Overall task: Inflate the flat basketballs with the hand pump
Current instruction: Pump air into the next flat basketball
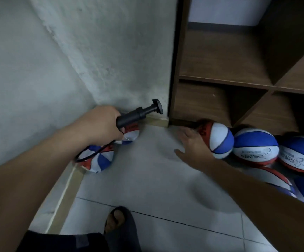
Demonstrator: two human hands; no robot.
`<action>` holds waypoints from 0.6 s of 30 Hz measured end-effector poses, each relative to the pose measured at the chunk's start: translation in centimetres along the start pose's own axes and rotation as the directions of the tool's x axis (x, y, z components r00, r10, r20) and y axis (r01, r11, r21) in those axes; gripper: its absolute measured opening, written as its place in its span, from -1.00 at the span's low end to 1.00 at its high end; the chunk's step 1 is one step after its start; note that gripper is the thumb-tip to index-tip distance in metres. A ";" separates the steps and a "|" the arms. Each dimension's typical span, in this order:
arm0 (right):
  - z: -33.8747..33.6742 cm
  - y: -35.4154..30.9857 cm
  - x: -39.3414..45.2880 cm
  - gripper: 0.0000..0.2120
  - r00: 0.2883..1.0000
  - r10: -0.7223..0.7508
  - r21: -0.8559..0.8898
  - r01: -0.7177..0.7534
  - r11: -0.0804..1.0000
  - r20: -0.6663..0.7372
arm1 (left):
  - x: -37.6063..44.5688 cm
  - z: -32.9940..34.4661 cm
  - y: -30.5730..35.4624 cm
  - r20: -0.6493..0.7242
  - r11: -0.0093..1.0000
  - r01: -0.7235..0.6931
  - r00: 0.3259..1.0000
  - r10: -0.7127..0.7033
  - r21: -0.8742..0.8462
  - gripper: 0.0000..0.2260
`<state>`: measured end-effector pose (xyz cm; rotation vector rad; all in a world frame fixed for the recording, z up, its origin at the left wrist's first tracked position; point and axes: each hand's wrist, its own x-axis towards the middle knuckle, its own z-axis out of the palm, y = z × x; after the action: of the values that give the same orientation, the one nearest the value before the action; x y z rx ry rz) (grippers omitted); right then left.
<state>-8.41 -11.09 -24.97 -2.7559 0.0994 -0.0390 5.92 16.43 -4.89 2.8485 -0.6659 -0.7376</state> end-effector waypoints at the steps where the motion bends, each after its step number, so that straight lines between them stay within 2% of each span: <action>1: 0.9 -2.0 0.6 -0.32 1.000 -0.015 0.041 0.014 0.999 0.024 | -0.3 -0.5 -1.5 -0.017 0.999 0.037 0.999 -0.037 -0.012 -0.78; 6: 4.6 -10.0 5.7 -0.26 0.987 -0.108 0.166 0.088 0.982 0.117 | -1.5 -1.3 -8.5 -0.055 0.974 0.217 0.974 -0.220 -0.067 -0.81; 9: 5.3 -13.3 10.4 -0.16 0.988 -0.087 0.214 0.059 0.975 0.125 | -1.9 -1.1 -11.3 -0.054 0.956 0.276 0.958 -0.283 -0.103 -0.77; 11: 5.6 -14.7 13.9 -0.10 0.988 -0.085 0.181 0.060 0.982 0.133 | -2.1 -0.7 -12.6 -0.064 0.949 0.296 0.951 -0.304 -0.107 -0.74; 13: 6.2 -15.8 17.4 -0.07 0.983 -0.099 0.130 0.079 0.988 0.156 | -2.0 -0.5 -13.7 -0.060 0.948 0.304 0.949 -0.310 -0.098 -0.78; 18: 8.3 -16.0 21.4 0.04 0.954 -0.048 0.026 0.043 0.999 0.297 | -1.4 -0.3 -14.4 -0.034 0.948 0.291 0.954 -0.298 -0.128 -0.85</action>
<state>14.33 5.15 -26.34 -2.7091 -0.0459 0.3610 10.51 29.93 -7.23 2.8731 -0.1792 -0.7106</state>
